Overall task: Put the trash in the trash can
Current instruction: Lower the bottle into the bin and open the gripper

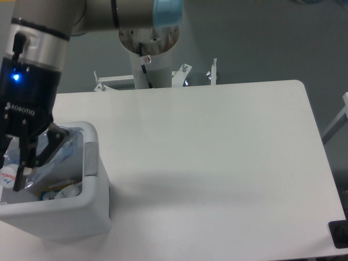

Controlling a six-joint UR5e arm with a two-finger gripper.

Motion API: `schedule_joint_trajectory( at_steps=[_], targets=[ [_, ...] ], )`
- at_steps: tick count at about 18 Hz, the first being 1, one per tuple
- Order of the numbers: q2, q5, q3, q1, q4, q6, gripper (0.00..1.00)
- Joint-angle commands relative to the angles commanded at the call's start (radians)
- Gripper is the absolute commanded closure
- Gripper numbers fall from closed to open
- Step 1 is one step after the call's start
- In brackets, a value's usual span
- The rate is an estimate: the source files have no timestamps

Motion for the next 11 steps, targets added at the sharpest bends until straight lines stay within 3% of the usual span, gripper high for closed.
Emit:
schedule_joint_trajectory(
  at_steps=[11],
  targets=[
    [-0.048,0.000,-0.003,-0.012,-0.002,0.008,0.65]
  ],
)
